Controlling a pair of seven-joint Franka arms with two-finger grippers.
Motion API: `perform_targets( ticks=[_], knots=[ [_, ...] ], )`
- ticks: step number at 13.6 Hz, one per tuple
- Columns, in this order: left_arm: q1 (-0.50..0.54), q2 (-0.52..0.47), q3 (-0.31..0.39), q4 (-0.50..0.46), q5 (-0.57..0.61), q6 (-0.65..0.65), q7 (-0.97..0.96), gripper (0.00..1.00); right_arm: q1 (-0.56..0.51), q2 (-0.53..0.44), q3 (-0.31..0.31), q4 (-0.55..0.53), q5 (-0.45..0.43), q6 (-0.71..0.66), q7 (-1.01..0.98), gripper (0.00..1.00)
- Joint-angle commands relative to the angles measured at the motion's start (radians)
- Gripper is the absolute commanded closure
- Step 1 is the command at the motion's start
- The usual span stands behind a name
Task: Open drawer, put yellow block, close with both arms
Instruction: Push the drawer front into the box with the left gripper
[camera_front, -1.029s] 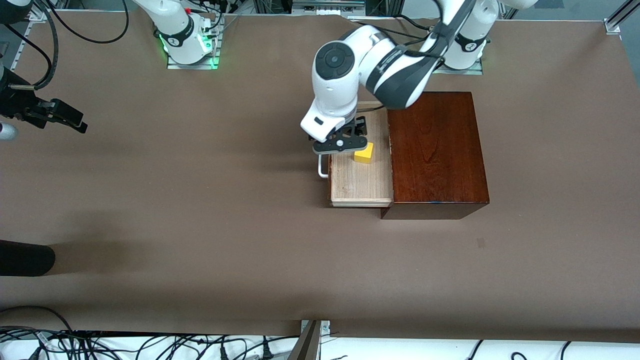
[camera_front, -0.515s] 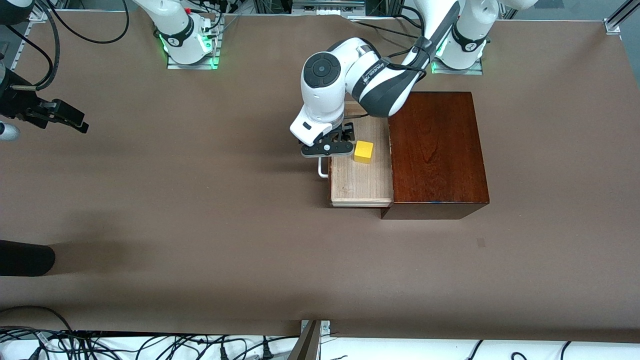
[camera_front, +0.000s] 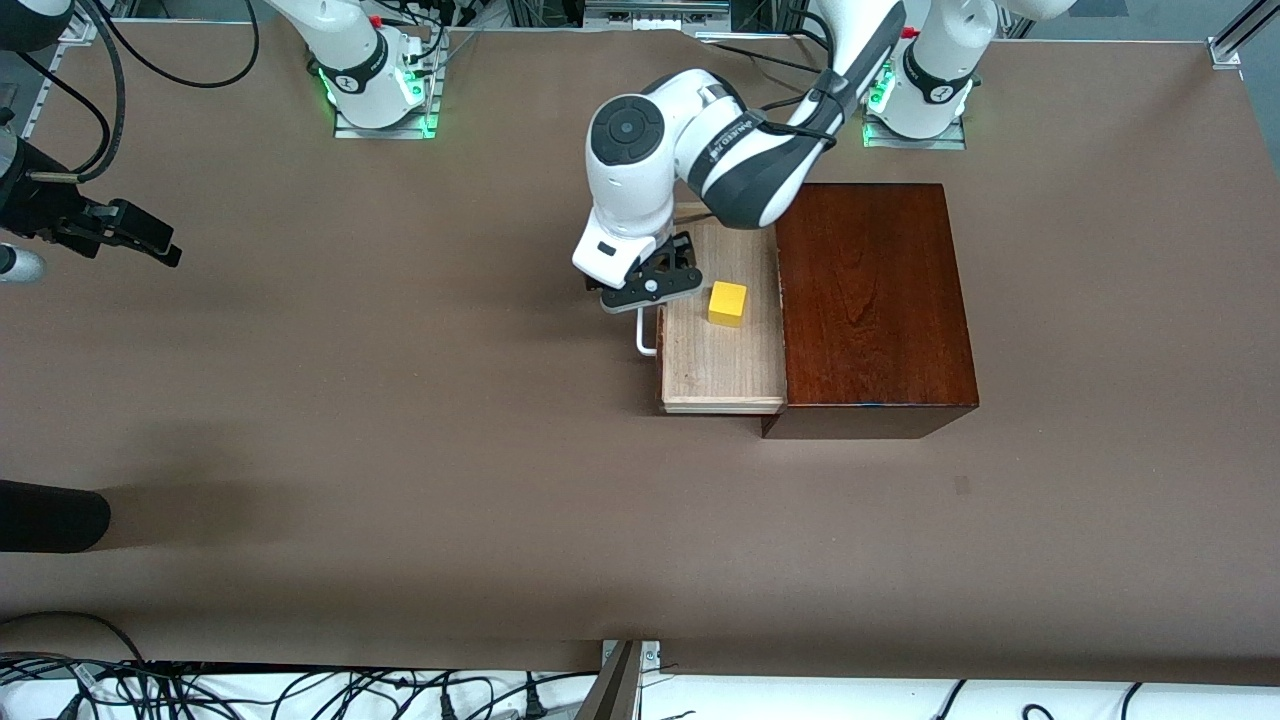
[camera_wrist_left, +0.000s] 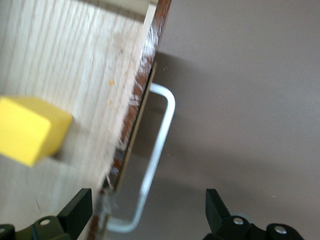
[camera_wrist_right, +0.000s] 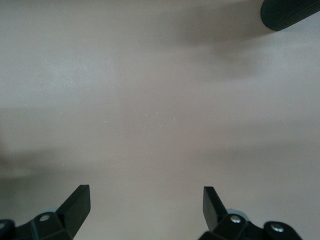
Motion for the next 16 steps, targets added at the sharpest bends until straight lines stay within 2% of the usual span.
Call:
perform_targets(
  ticks=[1, 6, 7, 9, 10, 11, 16],
  knots=[
    [-0.018, 0.034, -0.03, 0.076, 0.004, -0.015, -0.184, 0.0, -0.002, -0.004, 0.007, -0.002, -0.012, -0.005, 0.022, 0.0],
    [-0.058, 0.086, -0.035, 0.081, 0.01, 0.005, -0.502, 0.02, -0.004, -0.004, 0.004, 0.003, -0.014, -0.002, 0.024, 0.0],
    [-0.058, 0.094, -0.035, 0.081, 0.01, 0.026, -0.554, 0.17, -0.004, -0.004, 0.003, 0.003, -0.014, -0.001, 0.024, 0.0],
    [-0.058, 0.109, -0.033, 0.082, 0.01, 0.039, -0.581, 0.67, -0.004, -0.004, 0.004, 0.003, -0.012, 0.001, 0.024, 0.0],
    [-0.058, 0.114, -0.033, 0.079, 0.011, 0.06, -0.576, 0.87, -0.004, -0.004, 0.003, 0.003, -0.012, 0.001, 0.024, 0.0],
    [-0.058, 0.124, -0.03, 0.081, 0.015, 0.073, -0.572, 1.0, -0.004, -0.004, 0.003, 0.003, -0.012, 0.001, 0.022, 0.0],
    [-0.044, 0.14, 0.028, 0.076, 0.025, 0.08, -0.555, 1.0, -0.004, 0.002, 0.004, 0.011, -0.014, -0.002, 0.017, 0.0]
  ],
)
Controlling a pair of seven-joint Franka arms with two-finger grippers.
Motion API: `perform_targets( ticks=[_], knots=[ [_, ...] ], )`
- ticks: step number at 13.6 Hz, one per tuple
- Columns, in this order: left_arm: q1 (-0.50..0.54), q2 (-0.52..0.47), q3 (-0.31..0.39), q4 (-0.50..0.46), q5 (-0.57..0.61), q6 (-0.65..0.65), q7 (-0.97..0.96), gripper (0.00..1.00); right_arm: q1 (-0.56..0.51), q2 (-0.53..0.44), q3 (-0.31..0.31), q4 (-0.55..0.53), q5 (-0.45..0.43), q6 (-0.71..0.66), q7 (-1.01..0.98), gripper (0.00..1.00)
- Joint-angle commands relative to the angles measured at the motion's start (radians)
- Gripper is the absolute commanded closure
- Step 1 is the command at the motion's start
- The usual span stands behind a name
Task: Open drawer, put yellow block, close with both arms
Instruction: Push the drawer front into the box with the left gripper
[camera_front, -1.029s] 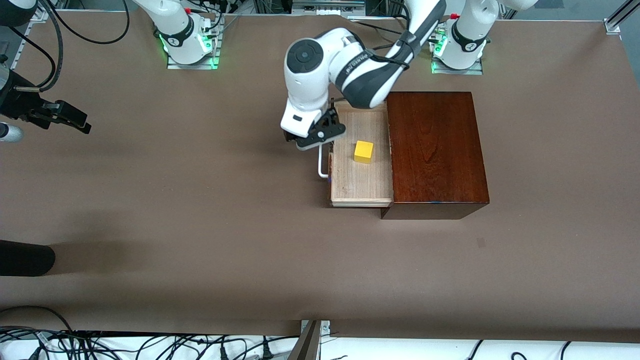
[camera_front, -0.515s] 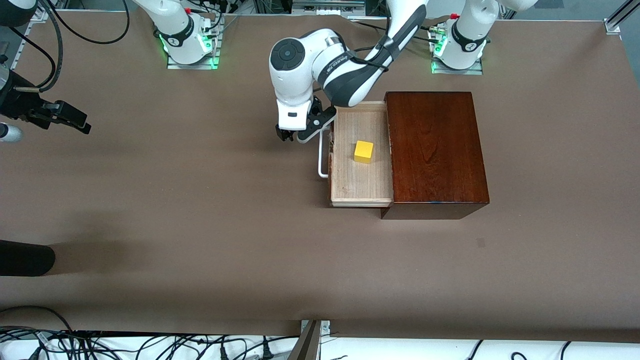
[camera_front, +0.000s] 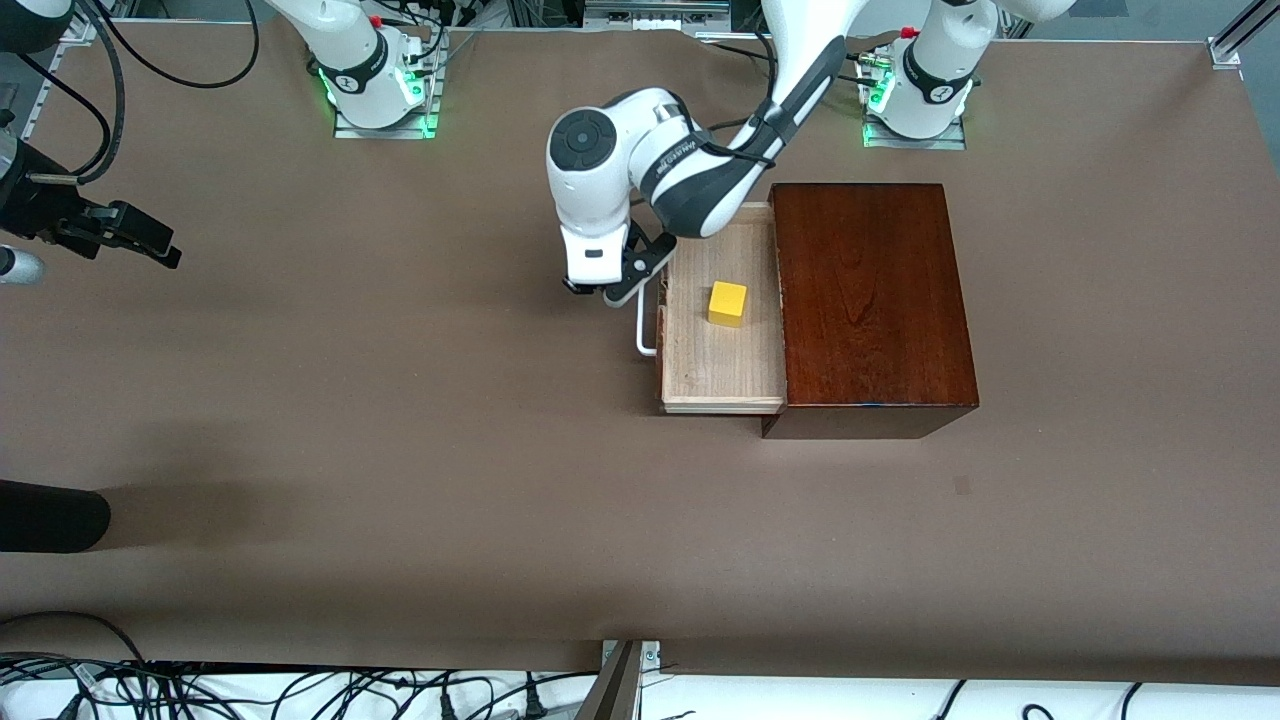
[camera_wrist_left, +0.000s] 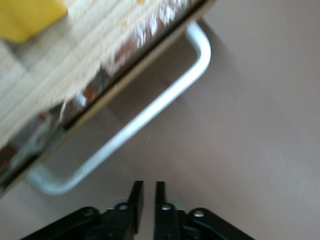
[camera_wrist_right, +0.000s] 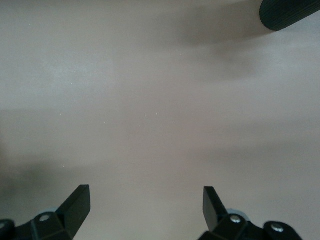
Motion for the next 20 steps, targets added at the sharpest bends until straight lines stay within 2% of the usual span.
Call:
perform_targets(
  ticks=[1, 5, 8, 16, 20],
  knots=[
    [0.012, 0.015, 0.019, 0.031, 0.022, -0.01, -0.005, 1.0, -0.004, 0.0, 0.005, 0.011, -0.014, -0.007, 0.017, 0.0],
    [0.015, 0.015, 0.023, 0.031, 0.033, -0.018, -0.004, 1.0, -0.004, 0.004, 0.005, 0.02, -0.011, -0.008, 0.006, 0.0],
    [0.016, 0.011, 0.021, 0.028, 0.099, -0.039, 0.015, 1.0, -0.005, 0.006, 0.003, 0.031, -0.004, -0.008, 0.01, 0.0],
    [0.076, -0.032, 0.026, 0.014, 0.099, -0.133, 0.042, 1.0, -0.005, 0.009, 0.003, 0.039, -0.007, -0.011, 0.01, 0.0],
    [0.11, -0.064, 0.026, -0.048, 0.101, -0.148, 0.113, 1.0, -0.005, 0.01, 0.003, 0.039, -0.007, -0.01, 0.01, 0.0]
  ],
)
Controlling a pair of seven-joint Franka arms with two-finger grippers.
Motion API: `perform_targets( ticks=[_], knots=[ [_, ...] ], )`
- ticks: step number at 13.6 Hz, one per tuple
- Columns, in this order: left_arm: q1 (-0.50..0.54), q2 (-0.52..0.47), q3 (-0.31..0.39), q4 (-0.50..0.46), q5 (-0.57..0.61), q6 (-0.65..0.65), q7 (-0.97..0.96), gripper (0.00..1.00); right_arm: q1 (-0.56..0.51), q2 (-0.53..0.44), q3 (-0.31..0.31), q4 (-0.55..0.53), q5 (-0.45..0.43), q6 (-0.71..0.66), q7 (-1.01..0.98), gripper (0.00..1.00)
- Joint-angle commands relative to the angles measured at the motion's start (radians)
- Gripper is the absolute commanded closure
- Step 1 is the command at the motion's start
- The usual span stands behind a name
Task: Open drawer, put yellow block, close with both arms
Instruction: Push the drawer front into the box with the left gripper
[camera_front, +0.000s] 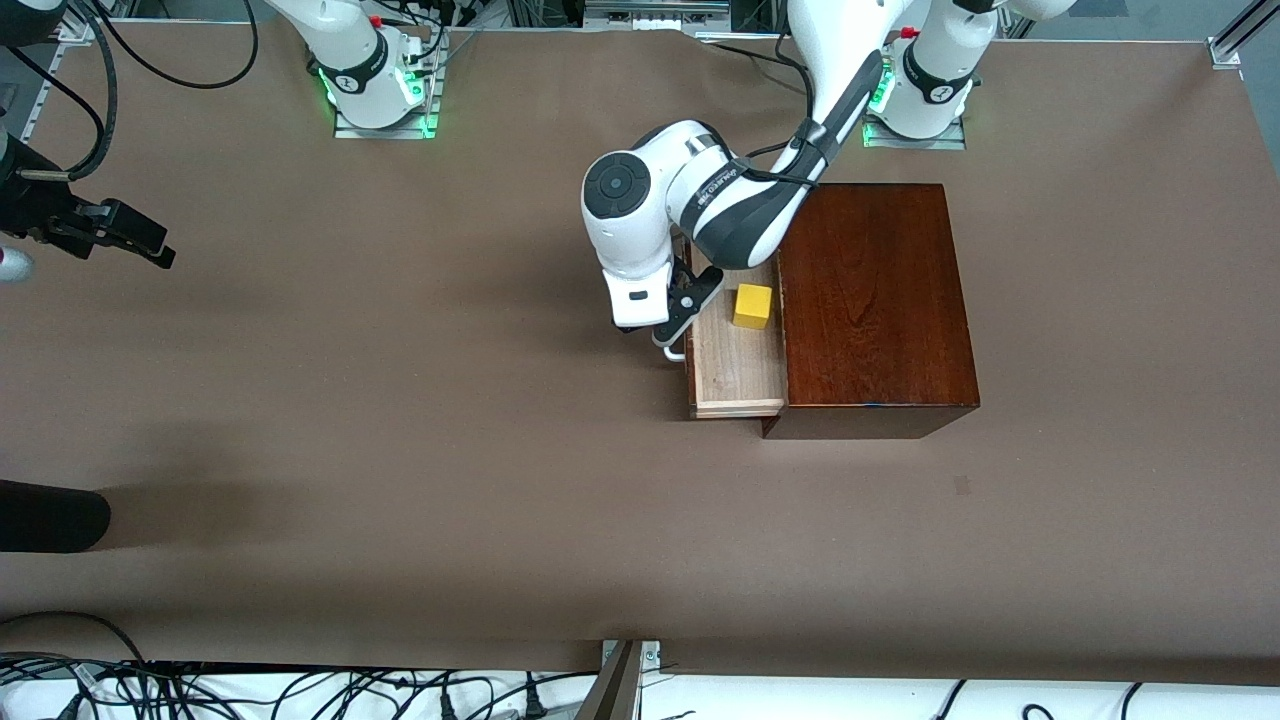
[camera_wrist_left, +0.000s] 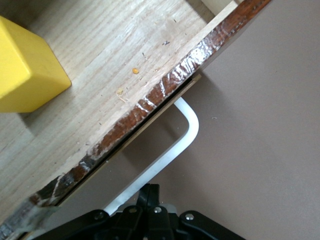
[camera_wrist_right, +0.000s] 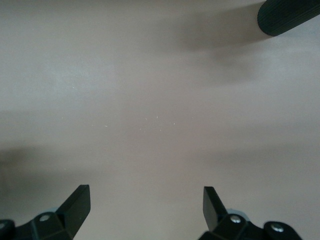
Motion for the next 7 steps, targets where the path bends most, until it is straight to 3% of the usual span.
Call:
perform_targets(
  ticks=[1, 7],
  knots=[
    [0.052, -0.066, 0.011, -0.084, 0.034, -0.04, 0.094, 1.0, -0.003, 0.009, 0.004, 0.023, -0.007, -0.01, 0.01, 0.0],
    [0.104, -0.114, 0.01, -0.115, 0.034, -0.094, 0.19, 1.0, -0.003, 0.009, 0.004, 0.023, -0.003, -0.01, 0.011, 0.0]
  ],
)
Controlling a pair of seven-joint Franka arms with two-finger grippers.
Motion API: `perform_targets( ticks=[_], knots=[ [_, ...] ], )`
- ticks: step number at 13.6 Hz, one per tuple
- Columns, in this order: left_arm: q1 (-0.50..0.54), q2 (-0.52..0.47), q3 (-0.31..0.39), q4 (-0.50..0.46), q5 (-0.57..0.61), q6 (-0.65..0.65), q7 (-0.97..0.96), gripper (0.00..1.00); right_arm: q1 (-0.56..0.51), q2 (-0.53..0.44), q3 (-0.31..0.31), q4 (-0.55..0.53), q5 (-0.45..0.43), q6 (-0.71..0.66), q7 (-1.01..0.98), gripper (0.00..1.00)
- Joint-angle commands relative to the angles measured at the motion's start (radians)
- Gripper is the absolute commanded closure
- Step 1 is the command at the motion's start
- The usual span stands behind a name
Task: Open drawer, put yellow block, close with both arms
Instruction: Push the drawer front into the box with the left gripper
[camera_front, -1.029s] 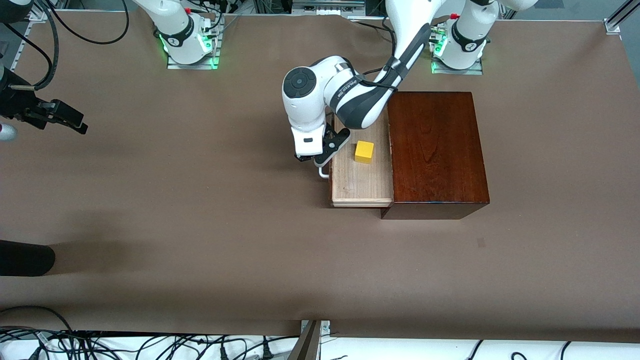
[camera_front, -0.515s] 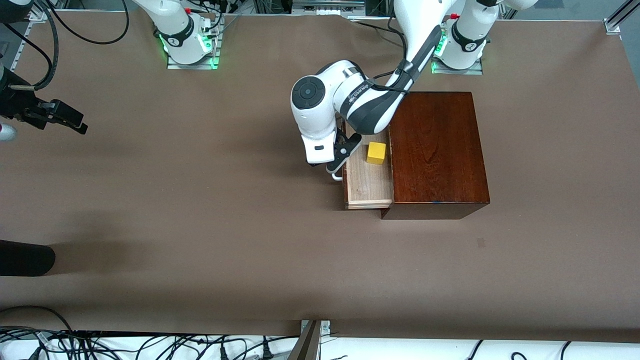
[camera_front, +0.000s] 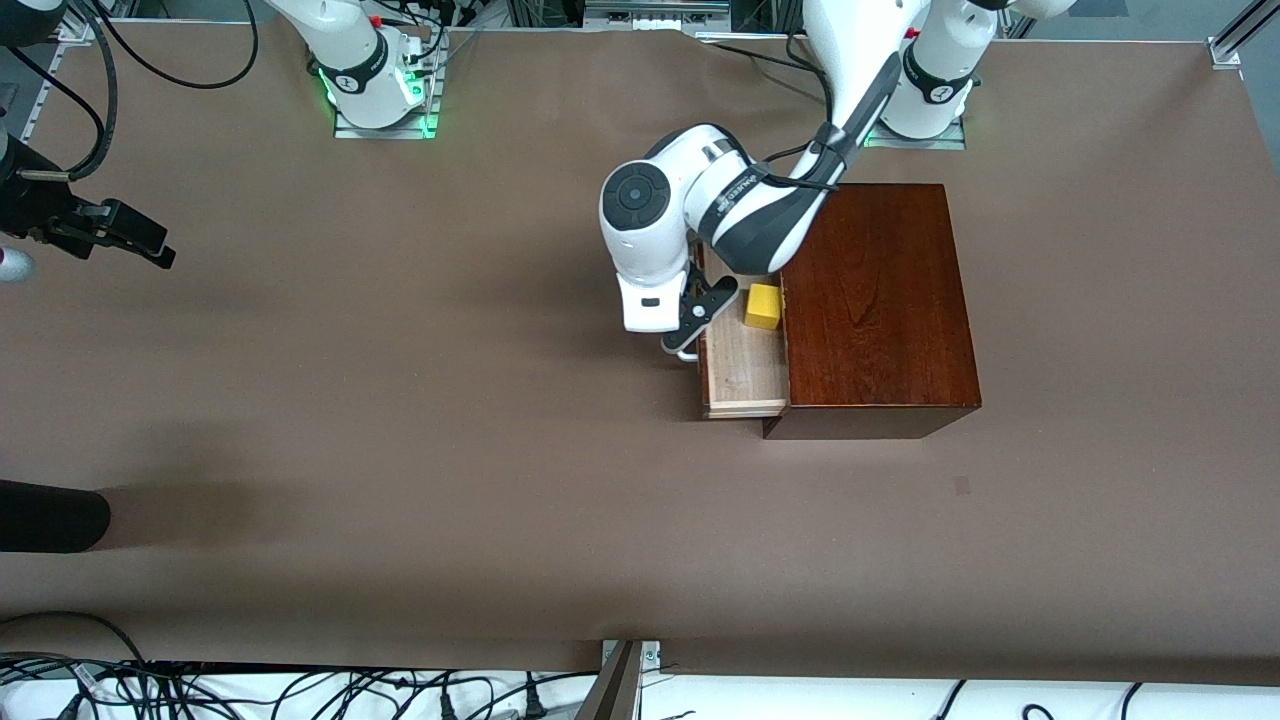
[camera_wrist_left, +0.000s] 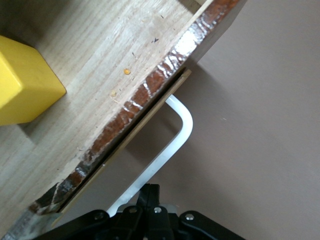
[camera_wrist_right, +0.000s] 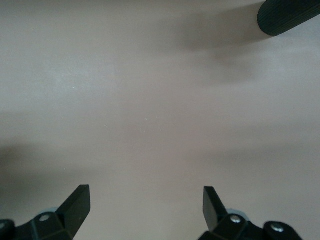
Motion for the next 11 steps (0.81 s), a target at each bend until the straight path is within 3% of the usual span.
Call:
perform_targets(
  ticks=[1, 11],
  knots=[
    [0.057, -0.085, 0.031, -0.079, 0.048, -0.065, 0.082, 1.0, -0.003, 0.009, 0.004, 0.023, -0.003, -0.01, 0.011, 0.0],
    [0.128, -0.106, 0.031, -0.119, 0.048, -0.065, 0.217, 1.0, -0.003, 0.009, 0.005, 0.023, -0.003, -0.01, 0.011, 0.0]
  ],
)
